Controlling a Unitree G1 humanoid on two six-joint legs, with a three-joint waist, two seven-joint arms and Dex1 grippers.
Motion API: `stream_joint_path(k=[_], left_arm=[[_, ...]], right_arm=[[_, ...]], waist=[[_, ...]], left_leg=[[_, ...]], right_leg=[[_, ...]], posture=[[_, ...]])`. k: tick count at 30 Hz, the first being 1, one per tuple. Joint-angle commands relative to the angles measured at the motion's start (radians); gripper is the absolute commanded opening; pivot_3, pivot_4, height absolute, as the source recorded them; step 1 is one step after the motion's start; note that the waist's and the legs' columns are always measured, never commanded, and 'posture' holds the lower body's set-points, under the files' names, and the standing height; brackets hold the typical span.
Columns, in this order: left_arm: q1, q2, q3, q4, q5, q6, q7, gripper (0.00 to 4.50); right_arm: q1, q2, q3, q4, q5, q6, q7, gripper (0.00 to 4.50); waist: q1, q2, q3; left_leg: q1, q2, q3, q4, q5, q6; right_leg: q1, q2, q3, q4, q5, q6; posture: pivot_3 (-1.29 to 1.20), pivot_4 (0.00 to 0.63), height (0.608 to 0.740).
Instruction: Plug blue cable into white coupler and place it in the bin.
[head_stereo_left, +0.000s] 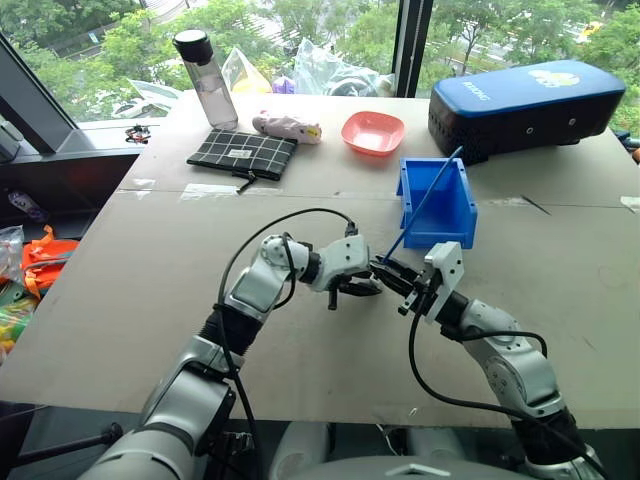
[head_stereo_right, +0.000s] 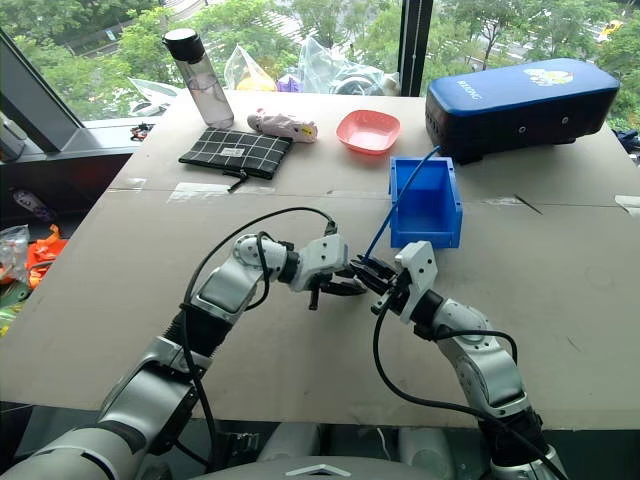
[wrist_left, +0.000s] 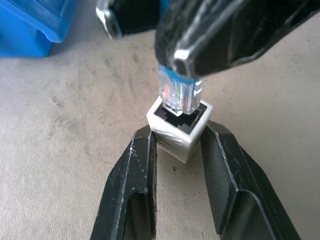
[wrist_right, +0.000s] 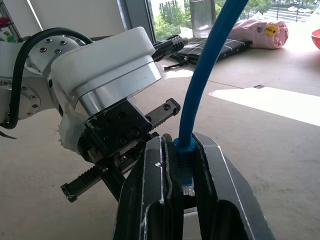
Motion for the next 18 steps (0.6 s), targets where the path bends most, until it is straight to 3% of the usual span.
stream_joint_path(k=[1, 18], left_arm=[[-0.023, 0.001, 0.0, -0.003, -0.016, -0.019, -0.001, 0.71], [-0.04, 0.015, -0.008, -0.02, -0.017, -0.01, -0.014, 0.71]], right_arm=[[0.0, -0.006, 0.012, -0.013, -0.019, 0.002, 0.011, 0.0], [-0.025, -0.063, 0.109, 0.087, -0.193, 0.018, 0.015, 0.0]], waist=[[0.0, 0.0, 0.0], [-0.014, 0.0, -0.001]], left_leg=[[0.0, 0.0, 0.0, 0.0, 0.0, 0.0], [0.0, 0.0, 0.0, 0.0, 0.0, 0.0]], right_leg=[[0.0, 0.0, 0.0, 0.0, 0.0, 0.0], [0.0, 0.0, 0.0, 0.0, 0.0, 0.0]], posture=[[0.0, 0.15, 0.736], [0.0, 0.15, 0.736]])
